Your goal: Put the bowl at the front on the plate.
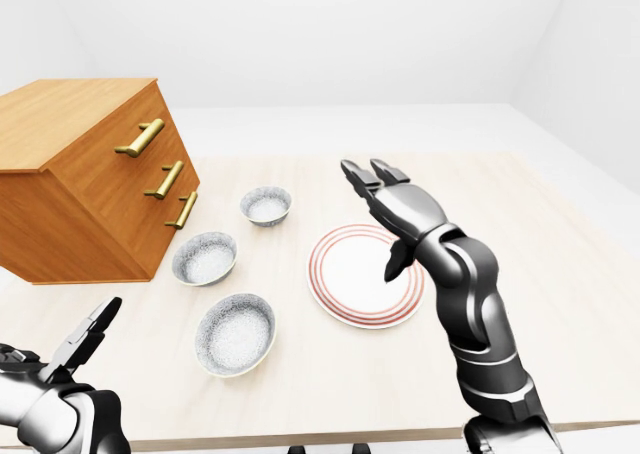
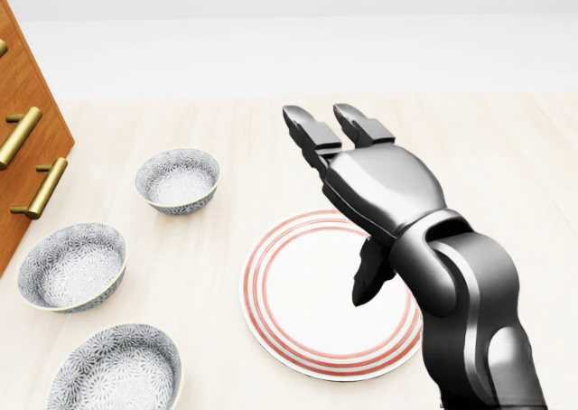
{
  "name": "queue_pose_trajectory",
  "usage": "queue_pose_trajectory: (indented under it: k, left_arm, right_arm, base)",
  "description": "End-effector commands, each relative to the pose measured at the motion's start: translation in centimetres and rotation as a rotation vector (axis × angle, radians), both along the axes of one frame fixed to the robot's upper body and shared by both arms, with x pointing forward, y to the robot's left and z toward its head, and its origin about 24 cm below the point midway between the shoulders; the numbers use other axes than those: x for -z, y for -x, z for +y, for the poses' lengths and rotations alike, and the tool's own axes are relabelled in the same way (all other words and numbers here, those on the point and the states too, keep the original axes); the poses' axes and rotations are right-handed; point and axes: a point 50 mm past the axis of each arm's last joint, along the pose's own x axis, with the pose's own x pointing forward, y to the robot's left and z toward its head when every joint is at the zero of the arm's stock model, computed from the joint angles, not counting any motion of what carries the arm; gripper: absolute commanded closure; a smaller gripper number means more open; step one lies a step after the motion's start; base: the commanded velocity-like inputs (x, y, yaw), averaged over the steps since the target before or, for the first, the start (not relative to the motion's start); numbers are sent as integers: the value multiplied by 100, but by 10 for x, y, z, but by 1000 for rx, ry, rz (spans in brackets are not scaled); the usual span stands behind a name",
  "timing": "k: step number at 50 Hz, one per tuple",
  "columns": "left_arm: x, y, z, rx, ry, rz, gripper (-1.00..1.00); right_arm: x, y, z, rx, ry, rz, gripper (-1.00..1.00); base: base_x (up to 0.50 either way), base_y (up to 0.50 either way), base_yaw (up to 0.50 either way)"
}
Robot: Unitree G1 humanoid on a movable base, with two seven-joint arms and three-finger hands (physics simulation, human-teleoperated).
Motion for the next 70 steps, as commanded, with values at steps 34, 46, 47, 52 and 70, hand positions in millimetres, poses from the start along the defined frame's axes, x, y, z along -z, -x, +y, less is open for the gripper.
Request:
queue_pose_trajectory:
  k: [34, 46, 47, 52, 70]
  left_arm:
    - [-1, 1, 0, -2, -3, -6, -100]
    - [-1, 1, 0, -2, -2, -5, -100]
    - [-1, 1, 0, -2, -2, -5, -100]
    - [-1, 1, 0, -2, -2, -5, -100]
    - [1, 0, 0, 1, 0, 4, -100]
  right_arm:
    - [0, -38, 49, 212, 362, -8, -100]
    - [11, -27, 59, 148, 304, 24, -100]
    - [11, -27, 59, 148, 304, 24, -100]
    - [11, -27, 58, 149, 303, 24, -100]
    - [14, 1, 96, 85, 334, -25, -100]
  base:
    - [0, 0, 0]
    - [0, 0, 0]
    - [0, 0, 0]
    - [0, 0, 0]
    - [0, 0, 0]
